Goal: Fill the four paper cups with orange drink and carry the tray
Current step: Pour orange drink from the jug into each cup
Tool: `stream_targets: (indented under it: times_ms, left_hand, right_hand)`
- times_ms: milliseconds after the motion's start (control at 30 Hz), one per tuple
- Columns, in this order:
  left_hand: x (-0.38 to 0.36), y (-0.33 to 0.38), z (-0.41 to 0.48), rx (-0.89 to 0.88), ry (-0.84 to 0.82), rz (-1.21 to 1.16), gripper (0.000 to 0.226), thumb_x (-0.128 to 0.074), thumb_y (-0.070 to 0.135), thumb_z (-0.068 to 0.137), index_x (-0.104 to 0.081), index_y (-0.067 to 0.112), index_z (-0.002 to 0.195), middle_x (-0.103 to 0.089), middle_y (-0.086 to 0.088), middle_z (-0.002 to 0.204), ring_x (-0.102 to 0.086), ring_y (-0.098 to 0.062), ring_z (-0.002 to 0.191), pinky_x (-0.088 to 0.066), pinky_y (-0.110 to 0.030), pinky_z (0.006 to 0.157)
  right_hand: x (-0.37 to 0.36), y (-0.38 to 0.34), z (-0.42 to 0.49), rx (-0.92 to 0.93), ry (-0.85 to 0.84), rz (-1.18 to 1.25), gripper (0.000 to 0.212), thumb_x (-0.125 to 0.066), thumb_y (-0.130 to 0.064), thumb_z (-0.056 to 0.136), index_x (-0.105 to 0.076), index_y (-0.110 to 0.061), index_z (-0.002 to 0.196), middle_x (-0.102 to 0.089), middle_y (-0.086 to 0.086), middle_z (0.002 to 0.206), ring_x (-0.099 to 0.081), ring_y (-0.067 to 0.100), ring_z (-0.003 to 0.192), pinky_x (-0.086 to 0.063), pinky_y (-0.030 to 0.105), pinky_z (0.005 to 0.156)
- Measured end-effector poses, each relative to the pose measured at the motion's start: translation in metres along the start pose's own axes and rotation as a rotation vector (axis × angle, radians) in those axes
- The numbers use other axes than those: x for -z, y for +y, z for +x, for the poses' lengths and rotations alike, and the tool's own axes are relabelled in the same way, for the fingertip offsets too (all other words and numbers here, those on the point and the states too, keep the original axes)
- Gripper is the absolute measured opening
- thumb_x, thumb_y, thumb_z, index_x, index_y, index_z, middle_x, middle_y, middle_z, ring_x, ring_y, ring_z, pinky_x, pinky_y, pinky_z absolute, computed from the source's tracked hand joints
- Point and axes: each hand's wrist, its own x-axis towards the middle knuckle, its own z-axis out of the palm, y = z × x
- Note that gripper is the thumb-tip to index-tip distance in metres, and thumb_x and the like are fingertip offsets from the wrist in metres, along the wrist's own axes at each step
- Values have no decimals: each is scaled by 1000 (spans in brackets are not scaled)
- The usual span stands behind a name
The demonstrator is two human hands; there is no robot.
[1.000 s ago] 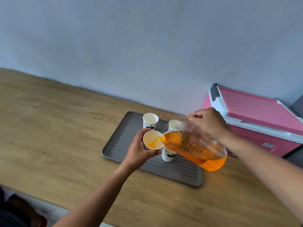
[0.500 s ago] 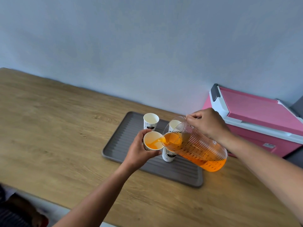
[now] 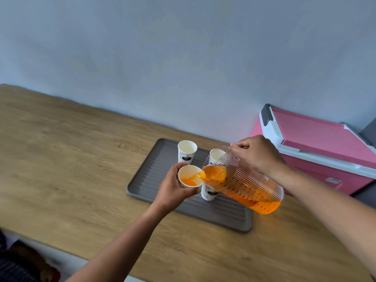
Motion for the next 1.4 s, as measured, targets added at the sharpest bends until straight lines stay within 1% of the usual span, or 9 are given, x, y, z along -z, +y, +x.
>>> stream_targets:
  times_ms: [133, 233, 367, 533, 667, 800, 1033, 1167, 1400]
  left_hand:
    - [0, 0, 0, 1, 3, 15, 80, -90, 27, 60, -48, 35, 127, -63, 12, 111, -64, -8, 100, -55, -33, 90]
    - [0, 2, -1, 3, -1, 23, 79, -90, 24, 62, -47, 33, 129, -63, 12, 111, -62, -4, 100, -54, -27, 88]
    - [1, 2, -1, -2, -8, 36, 80, -89, 26, 63, -46, 33, 130, -62, 11, 113, -59, -1, 101, -51, -21, 85]
    - [1, -3, 0, 3, -10, 44, 82, -89, 35, 61, -44, 35, 131, -61, 12, 116, -61, -5, 103, -54, -27, 87]
    - [0, -5, 0, 2, -7, 47, 83, -89, 36, 61, -45, 34, 131, -61, 11, 118, -60, -5, 105, -54, -27, 87]
    - [0, -6, 0, -4, -9, 41, 83, -89, 36, 62, -44, 33, 132, -60, 10, 120, -59, -5, 106, -53, -25, 87]
    - [-1, -10, -1, -2, -9, 20, 84, -89, 37, 61, -44, 32, 131, -60, 9, 121, -60, -7, 108, -55, -30, 91]
    - [-2, -11, -2, 1, -10, 22, 84, -89, 38, 62, -43, 33, 132, -60, 10, 121, -60, -8, 108, -55, -30, 91]
    - [-2, -13, -3, 6, -4, 26, 83, -89, 36, 63, -44, 31, 131, -60, 9, 120, -61, -8, 107, -55, -29, 89]
  right_hand:
    - [0, -2, -1, 4, -8, -3, 34, -60, -41, 94, -70, -28, 65, -67, -10, 60, -62, 10, 57, -35, 20, 51]
    - [0, -2, -1, 5, -12, 0, 42, -60, -41, 95, -62, -28, 54, -62, -7, 52, -53, 10, 48, -35, 21, 49]
    - [0, -1, 0, 7, -17, 1, 43, -60, -42, 94, -64, -25, 54, -62, -3, 51, -52, 15, 48, -35, 22, 48]
    - [-4, 2, 2, 8, -18, -4, 40, -59, -44, 93, -73, -22, 64, -69, -1, 58, -63, 20, 56, -39, 23, 52]
    - [-5, 3, 3, -2, -17, -6, 37, -60, -44, 93, -69, -28, 61, -66, -5, 55, -58, 11, 53, -37, 24, 52]
    - [-6, 4, 4, -13, -15, -5, 32, -61, -45, 93, -76, -27, 71, -67, -13, 60, -62, 7, 59, -39, 23, 56]
    - [-10, 8, 5, -8, -9, -8, 38, -60, -46, 91, -78, -20, 72, -73, -1, 64, -67, 16, 63, -48, 30, 62]
    - [-12, 8, 5, -8, -17, -11, 39, -60, -47, 92, -77, -20, 69, -71, -3, 60, -64, 15, 60, -46, 29, 59]
    - [-12, 6, 3, -13, -19, -3, 36, -59, -47, 91, -80, -22, 76, -73, -7, 64, -66, 11, 63, -48, 27, 60]
